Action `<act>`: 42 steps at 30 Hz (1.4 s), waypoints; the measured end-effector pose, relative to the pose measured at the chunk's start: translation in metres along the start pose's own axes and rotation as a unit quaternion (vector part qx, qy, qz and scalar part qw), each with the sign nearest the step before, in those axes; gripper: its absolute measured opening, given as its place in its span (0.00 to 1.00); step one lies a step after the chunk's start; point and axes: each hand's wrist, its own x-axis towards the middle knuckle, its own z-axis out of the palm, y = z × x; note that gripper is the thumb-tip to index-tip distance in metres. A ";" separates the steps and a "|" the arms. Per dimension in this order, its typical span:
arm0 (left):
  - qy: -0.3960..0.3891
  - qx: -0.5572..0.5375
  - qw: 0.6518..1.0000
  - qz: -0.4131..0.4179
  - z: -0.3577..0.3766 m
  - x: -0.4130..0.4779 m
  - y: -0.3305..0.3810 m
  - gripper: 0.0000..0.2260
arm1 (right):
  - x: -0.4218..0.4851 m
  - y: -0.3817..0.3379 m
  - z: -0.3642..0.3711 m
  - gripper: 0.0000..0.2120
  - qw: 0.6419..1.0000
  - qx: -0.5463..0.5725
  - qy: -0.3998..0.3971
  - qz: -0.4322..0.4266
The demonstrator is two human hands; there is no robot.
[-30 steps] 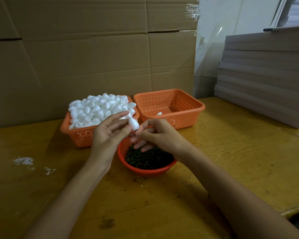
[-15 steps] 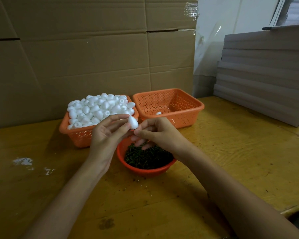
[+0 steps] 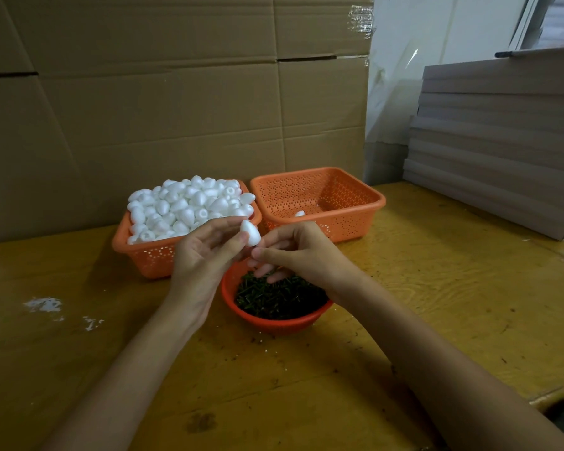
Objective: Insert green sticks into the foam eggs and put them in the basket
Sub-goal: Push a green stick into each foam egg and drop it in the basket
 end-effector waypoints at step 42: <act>-0.018 -0.010 1.000 -0.003 -0.001 -0.001 0.002 0.07 | -0.005 -0.006 0.003 0.07 0.999 0.037 -0.021 0.029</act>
